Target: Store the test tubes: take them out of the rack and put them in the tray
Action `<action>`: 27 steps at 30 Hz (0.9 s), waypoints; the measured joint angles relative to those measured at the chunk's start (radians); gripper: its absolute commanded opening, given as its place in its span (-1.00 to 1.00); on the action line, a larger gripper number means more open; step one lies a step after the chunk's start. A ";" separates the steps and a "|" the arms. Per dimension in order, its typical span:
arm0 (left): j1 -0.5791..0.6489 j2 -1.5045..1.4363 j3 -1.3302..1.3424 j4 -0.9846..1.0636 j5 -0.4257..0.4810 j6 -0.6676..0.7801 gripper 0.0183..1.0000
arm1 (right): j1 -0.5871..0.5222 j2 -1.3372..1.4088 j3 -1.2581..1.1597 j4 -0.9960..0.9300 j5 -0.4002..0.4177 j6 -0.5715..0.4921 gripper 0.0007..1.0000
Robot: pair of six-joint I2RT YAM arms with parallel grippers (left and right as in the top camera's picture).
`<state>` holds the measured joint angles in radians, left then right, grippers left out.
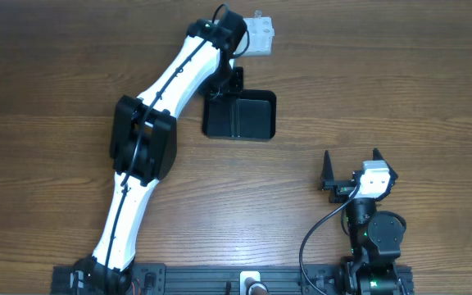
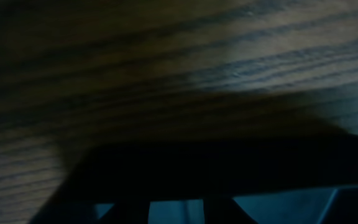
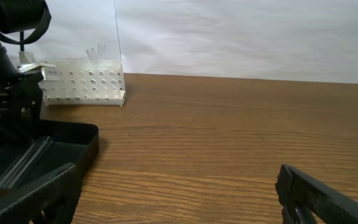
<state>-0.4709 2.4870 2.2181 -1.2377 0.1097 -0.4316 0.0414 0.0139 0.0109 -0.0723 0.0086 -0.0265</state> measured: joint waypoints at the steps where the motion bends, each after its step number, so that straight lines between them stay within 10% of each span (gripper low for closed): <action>1: -0.005 -0.002 0.000 0.000 0.000 0.000 -0.41 | 0.000 0.000 0.000 0.000 0.000 0.000 0.98; 14: -0.021 -0.342 0.000 0.004 -0.088 -0.008 0.70 | 0.000 0.000 0.000 0.000 0.000 0.000 0.99; 27: -0.021 -0.556 -0.008 0.001 -0.222 -0.007 1.00 | 0.000 0.000 0.000 0.000 0.000 0.000 0.99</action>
<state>-0.4915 1.9312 2.2101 -1.2369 -0.1127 -0.4389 0.0414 0.0139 0.0109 -0.0723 0.0086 -0.0261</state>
